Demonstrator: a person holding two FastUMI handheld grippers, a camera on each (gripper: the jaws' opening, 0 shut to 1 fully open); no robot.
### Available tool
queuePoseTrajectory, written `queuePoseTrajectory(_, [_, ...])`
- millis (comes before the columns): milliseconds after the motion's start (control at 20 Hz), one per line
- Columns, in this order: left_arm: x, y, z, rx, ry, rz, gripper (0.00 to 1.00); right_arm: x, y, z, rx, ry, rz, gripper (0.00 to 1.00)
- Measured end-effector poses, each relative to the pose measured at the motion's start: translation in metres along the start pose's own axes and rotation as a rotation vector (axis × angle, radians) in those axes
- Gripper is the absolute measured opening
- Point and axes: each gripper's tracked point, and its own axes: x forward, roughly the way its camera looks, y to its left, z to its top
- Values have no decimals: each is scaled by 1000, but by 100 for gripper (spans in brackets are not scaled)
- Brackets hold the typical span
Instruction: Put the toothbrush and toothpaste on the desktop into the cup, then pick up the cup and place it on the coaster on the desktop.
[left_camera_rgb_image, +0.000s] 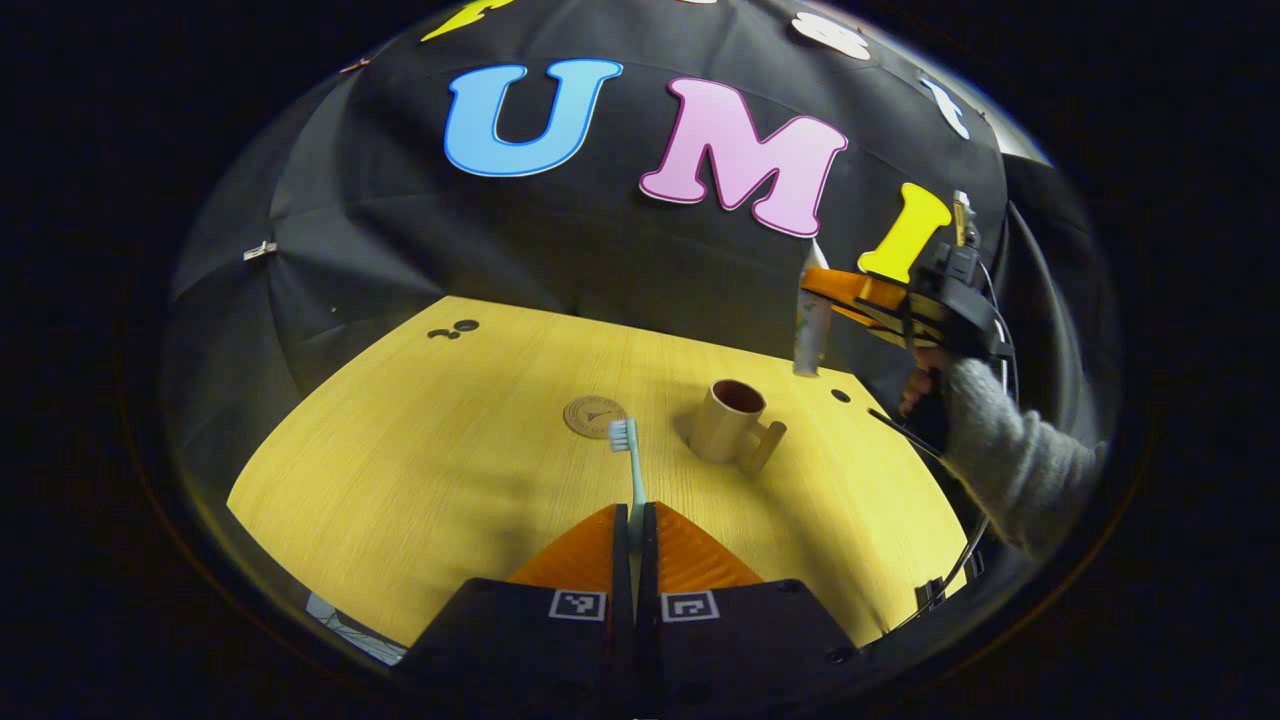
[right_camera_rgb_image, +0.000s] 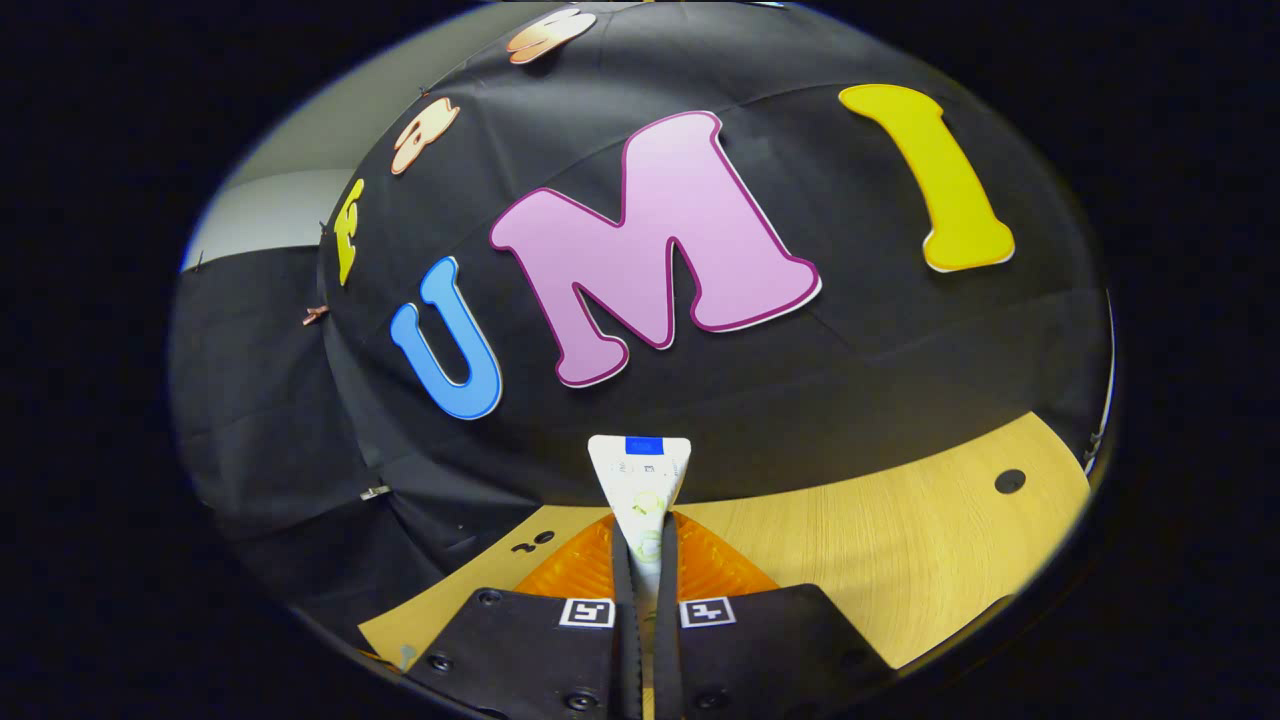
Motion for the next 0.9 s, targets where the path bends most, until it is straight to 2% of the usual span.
queuePoseTrajectory(200, [-8, 4, -19, -17, 18, 54, 6, 41, -14, -51, -10, 65, -12, 9])
queuePoseTrajectory(450, [-3, 15, -30, -38, 22, 105, 6, 43, -26, -107, -74, 174, -25, 9])
queuePoseTrajectory(700, [4, 18, -29, -56, 15, 126, 6, 36, -29, -119, -90, 189, -28, 10])
queuePoseTrajectory(900, [8, 20, -25, -55, 3, 132, 6, 34, -27, -120, -107, 198, -31, 15])
